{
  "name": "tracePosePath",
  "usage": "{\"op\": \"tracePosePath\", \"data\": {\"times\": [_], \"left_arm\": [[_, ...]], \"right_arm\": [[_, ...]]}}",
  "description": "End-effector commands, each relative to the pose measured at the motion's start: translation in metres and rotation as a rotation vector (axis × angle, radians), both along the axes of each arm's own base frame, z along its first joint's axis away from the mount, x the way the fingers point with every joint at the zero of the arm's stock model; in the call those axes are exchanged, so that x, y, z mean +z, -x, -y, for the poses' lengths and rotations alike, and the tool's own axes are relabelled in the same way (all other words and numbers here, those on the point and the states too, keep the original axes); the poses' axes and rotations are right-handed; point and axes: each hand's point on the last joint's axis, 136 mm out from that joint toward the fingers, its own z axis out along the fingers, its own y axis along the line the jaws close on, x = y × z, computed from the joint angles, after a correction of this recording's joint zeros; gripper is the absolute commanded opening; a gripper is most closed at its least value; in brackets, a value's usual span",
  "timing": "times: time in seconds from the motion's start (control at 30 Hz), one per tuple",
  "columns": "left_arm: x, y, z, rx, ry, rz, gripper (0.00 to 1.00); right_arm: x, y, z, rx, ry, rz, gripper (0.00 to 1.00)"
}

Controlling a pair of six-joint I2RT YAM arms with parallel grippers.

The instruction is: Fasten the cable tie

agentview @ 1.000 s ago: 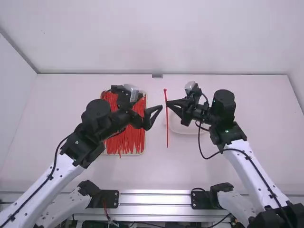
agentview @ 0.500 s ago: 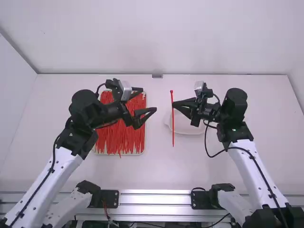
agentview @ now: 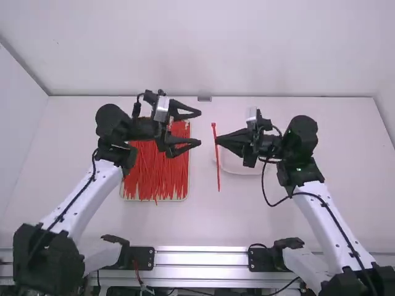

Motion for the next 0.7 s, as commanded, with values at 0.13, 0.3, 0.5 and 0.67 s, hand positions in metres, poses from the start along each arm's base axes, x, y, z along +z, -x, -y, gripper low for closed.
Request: {"op": "tracePosePath", "data": {"times": [0.13,0.3,0.5,0.67], "left_arm": [[-0.004,0.006,0.002,-0.115,-0.01,-0.13,0.66],[-0.003,0.005,0.002,-0.117,-0.002,-0.163,0.46],[-0.007,0.001,0.002,-0.108,-0.006,-0.182,0.39],[-0.007,0.001,0.002,-0.106,-0.004,-0.183,0.36]], "right_arm": [[-0.002,-0.004,-0.004,-0.023,-0.001,-0.006,0.0],[-0.002,-0.004,-0.013,-0.037,-0.001,-0.002,0.0],[0.0,0.0,-0.024,-0.034,-0.004,0.01,0.0],[0.002,0.001,-0.026,-0.027,-0.009,0.022,0.0]]}}
